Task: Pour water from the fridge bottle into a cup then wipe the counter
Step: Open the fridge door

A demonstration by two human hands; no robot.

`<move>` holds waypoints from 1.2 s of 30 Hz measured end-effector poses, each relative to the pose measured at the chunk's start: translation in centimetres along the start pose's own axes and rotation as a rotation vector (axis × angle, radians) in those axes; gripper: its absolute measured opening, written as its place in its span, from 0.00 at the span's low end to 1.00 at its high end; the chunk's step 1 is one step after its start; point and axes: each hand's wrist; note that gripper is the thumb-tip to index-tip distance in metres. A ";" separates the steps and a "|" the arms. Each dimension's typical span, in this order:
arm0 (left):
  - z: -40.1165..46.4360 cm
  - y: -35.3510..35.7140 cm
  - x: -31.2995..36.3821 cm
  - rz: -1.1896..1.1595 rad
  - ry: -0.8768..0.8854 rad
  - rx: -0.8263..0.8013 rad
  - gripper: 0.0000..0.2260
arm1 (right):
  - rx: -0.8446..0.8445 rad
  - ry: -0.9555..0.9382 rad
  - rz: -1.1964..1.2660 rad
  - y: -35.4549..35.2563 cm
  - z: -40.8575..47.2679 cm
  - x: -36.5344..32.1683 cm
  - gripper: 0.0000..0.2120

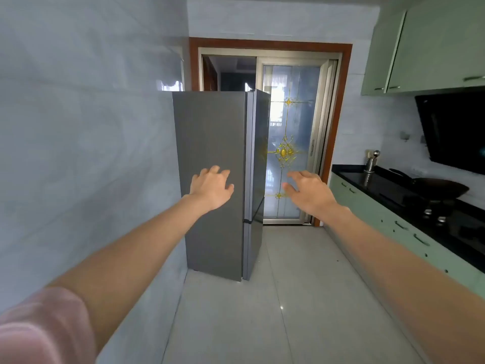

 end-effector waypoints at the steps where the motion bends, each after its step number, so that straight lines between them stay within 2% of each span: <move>1: 0.7 0.4 0.1 0.010 0.001 -0.008 0.22 | -0.002 0.008 -0.001 0.4 0.8 0.2 0.22; 22: 27.0 15.6 -1.7 0.056 0.077 0.007 0.23 | -0.041 0.048 -0.106 15.3 25.0 10.4 0.22; 26: 32.2 19.6 -1.0 0.073 0.059 -0.009 0.23 | -0.083 0.029 -0.141 19.2 30.0 13.9 0.22; 36: 46.7 25.6 1.5 0.078 -0.051 -0.006 0.23 | -0.048 -0.041 -0.143 24.5 44.5 23.0 0.23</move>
Point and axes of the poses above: each hand's wrist, its own z-axis towards the middle knuckle, its own y-axis out of the palm, x = y × z, and after that the axes turned 13 degrees about -y, right-handed
